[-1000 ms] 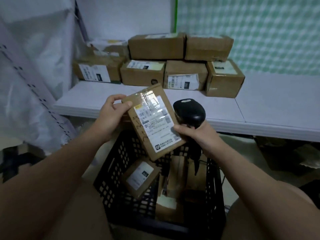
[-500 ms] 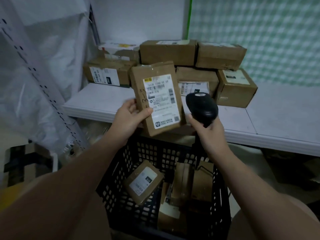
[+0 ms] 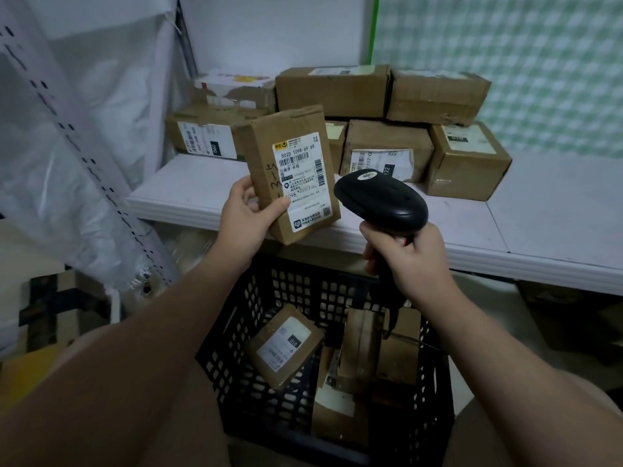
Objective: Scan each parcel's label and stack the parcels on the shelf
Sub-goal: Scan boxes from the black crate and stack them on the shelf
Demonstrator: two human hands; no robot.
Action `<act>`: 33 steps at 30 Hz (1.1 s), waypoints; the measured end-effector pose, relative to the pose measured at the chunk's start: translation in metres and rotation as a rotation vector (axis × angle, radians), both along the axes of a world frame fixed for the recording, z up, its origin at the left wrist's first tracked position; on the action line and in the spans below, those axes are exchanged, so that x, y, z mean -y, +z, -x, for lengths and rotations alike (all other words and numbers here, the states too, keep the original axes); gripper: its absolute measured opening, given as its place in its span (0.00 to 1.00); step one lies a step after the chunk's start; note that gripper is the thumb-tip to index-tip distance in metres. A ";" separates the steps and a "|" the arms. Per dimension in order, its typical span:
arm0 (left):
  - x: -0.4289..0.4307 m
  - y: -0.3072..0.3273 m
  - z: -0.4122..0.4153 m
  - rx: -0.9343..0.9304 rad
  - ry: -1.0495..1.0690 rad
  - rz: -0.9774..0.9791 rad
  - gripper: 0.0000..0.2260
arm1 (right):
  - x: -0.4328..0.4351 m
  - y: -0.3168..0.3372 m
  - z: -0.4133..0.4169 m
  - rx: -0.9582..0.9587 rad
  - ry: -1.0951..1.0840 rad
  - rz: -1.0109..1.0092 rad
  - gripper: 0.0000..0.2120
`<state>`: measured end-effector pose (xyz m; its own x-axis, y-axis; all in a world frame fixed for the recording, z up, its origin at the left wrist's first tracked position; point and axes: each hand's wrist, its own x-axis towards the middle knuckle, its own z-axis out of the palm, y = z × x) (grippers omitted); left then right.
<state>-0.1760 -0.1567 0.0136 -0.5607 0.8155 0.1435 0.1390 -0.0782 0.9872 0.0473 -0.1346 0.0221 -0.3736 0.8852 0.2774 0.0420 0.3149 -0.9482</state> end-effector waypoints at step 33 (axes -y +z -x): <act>0.003 -0.001 0.024 0.096 0.012 0.111 0.32 | -0.034 0.007 0.042 0.153 0.009 -0.053 0.06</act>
